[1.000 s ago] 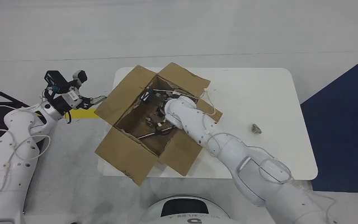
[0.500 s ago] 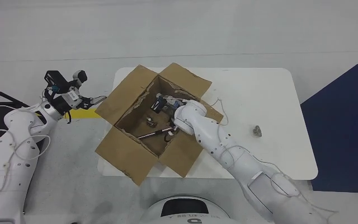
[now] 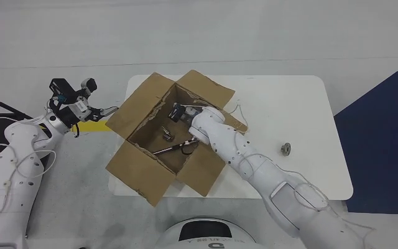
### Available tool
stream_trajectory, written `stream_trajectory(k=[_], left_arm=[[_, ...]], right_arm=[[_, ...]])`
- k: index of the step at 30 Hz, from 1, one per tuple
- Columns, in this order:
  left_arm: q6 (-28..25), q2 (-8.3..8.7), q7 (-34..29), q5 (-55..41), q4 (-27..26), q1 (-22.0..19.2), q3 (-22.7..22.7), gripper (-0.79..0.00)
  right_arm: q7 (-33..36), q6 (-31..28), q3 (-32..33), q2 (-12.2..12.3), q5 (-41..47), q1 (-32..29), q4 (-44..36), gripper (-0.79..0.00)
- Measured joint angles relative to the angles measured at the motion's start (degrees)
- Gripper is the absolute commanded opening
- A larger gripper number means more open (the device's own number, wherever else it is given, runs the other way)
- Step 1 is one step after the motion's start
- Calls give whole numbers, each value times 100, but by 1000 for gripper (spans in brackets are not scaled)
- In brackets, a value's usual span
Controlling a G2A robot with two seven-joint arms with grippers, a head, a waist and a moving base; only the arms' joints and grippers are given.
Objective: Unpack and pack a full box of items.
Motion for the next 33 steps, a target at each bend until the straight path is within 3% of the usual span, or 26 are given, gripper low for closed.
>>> stream_trajectory(k=[3,7,11,13,17,19,21,25,29,33], left_arm=[[0,0,0,0,0,0,0,0],[0,0,0,0,0,0,0,0],[0,0,0,0,0,0,0,0],[0,0,0,0,0,0,0,0],[0,0,0,0,0,0,0,0],[0,0,0,0,0,0,0,0],[0,0,0,0,0,0,0,0],[0,0,0,0,0,0,0,0],[0,0,0,0,0,0,0,0],[0,0,0,0,0,0,0,0]], right_arm=[[-5,-158,-142,-132,199,167,322,-394],[-144,-364,-244,-270,469,323,562,-397],[-257,-231,-249,-333,455,440,724,-252],[-234,-103,-300,-368,361,468,777,-89],[-382,-88,-452,-463,258,482,779,0],[-528,-83,-523,-493,157,469,733,0],[-700,-47,-612,-522,-4,435,681,-43],[-937,17,-729,-584,-200,398,686,-225],[-1113,13,-841,-683,-286,409,854,-271],[-1288,-16,-888,-813,-243,550,1278,-376]])
